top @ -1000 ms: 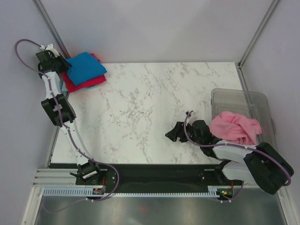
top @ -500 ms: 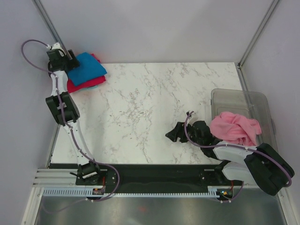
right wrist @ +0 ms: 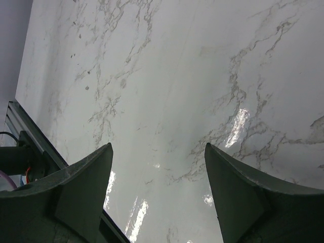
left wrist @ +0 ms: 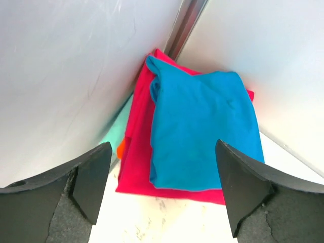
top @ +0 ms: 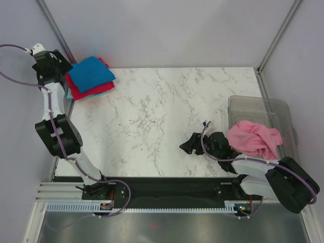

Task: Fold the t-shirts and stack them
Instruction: Neatly place the folded tshirt to the corner

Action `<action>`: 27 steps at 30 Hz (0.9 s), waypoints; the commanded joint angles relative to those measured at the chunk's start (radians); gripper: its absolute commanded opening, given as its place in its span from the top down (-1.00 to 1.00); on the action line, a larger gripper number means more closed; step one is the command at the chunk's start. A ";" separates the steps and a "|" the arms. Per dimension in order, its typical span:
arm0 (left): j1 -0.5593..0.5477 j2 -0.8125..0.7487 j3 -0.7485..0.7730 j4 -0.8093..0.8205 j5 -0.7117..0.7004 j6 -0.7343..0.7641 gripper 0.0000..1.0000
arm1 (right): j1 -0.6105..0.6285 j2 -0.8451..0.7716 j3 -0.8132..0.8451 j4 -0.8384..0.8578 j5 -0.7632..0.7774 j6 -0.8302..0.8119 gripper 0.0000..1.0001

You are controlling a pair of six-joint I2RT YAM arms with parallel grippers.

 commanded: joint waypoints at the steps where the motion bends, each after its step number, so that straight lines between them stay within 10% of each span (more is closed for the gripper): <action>1: 0.020 -0.021 -0.107 0.040 0.061 -0.110 -0.78 | 0.003 -0.023 -0.009 0.055 -0.002 0.005 -0.63; 19: 0.055 0.054 -0.321 0.251 0.359 -0.189 -0.62 | 0.001 -0.058 -0.042 0.087 0.016 0.017 -0.64; 27: 0.053 0.128 -0.278 0.277 0.426 -0.218 -0.13 | 0.001 -0.057 -0.044 0.089 0.022 0.017 -0.64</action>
